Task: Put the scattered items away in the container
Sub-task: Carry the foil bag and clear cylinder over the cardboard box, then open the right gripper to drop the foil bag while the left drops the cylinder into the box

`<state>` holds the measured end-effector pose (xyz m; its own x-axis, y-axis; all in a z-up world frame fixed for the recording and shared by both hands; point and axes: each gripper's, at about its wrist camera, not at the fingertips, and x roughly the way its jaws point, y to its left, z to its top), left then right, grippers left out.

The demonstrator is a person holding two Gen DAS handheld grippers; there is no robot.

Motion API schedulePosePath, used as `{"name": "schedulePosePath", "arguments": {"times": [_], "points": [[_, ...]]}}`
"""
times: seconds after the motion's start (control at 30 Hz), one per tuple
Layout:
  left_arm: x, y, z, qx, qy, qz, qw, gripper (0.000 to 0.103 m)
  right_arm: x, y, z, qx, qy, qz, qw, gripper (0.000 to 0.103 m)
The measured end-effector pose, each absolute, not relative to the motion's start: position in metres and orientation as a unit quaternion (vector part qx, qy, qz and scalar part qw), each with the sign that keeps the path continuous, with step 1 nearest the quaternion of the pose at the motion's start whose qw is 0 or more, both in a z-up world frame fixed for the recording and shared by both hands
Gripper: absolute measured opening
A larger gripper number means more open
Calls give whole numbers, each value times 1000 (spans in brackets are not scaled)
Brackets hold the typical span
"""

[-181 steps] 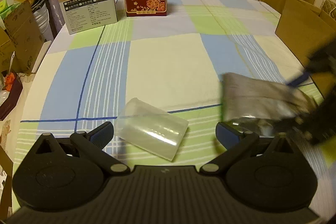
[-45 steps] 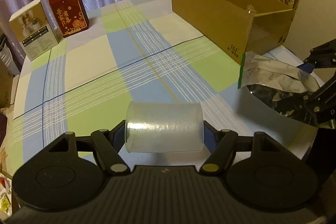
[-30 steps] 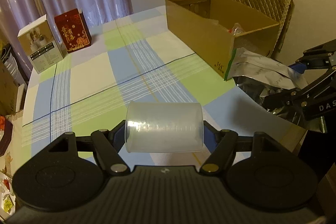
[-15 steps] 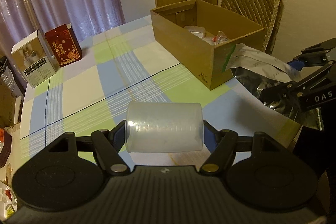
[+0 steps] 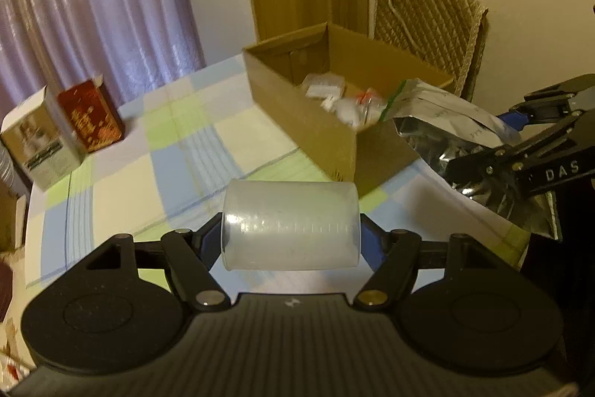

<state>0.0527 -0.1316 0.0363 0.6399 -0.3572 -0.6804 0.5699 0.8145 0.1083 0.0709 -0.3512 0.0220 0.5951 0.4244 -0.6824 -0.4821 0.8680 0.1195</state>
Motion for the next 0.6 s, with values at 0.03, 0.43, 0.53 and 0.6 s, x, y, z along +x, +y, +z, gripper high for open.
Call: {"name": "schedulePosePath", "arguments": {"times": [0.03, 0.43, 0.53, 0.6], "points": [[58, -138, 39, 158, 331, -265, 892, 69, 78, -355, 26, -38, 368, 250, 895, 64], [124, -216, 70, 169, 287, -307, 892, 69, 185, -390, 57, -27, 345, 214, 913, 64], [142, -237, 71, 178, 279, -318, 888, 69, 208, -397, 55, -17, 346, 209, 914, 64], [152, -251, 68, 186, 275, -329, 884, 69, 221, -401, 53, -12, 349, 207, 914, 64]]}}
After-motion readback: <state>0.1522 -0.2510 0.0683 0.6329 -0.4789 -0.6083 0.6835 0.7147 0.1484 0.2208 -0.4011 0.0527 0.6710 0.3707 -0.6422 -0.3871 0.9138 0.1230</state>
